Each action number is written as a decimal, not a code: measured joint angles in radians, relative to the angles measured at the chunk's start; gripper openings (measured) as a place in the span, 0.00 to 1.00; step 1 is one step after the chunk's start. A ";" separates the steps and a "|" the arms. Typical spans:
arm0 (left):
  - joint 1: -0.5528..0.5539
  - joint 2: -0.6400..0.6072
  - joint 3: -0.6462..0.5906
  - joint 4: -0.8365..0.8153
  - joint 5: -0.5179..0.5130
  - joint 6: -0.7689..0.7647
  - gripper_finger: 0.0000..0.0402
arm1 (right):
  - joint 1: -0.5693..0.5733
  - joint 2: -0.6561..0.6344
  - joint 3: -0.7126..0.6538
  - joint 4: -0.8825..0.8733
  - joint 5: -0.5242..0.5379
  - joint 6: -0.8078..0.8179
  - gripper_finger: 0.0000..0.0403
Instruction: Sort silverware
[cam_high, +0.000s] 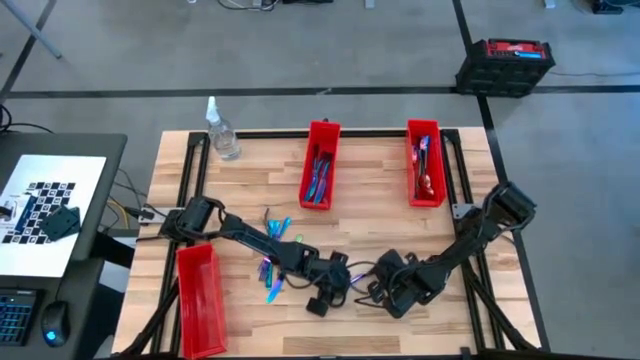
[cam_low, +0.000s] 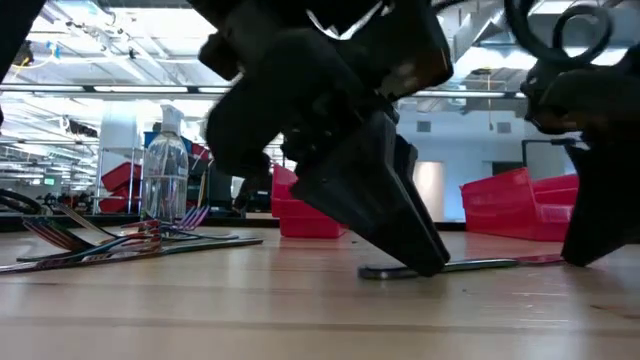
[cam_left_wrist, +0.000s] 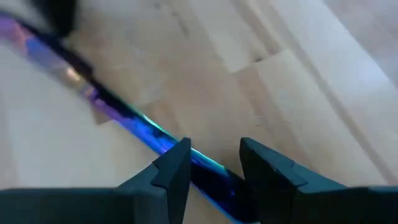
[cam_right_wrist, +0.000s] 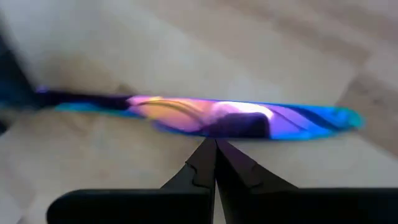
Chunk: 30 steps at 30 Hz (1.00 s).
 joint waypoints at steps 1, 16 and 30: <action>0.000 0.000 0.000 0.001 0.001 0.010 0.32 | -0.013 0.000 0.000 -0.002 -0.002 -0.015 0.00; 0.074 -0.141 0.031 -0.090 -0.065 -0.016 0.32 | -0.040 -0.209 0.010 -0.165 0.013 -0.177 0.00; 0.063 0.030 0.003 0.082 -0.086 -0.304 0.32 | -0.023 -0.196 -0.274 0.195 0.016 -0.255 0.00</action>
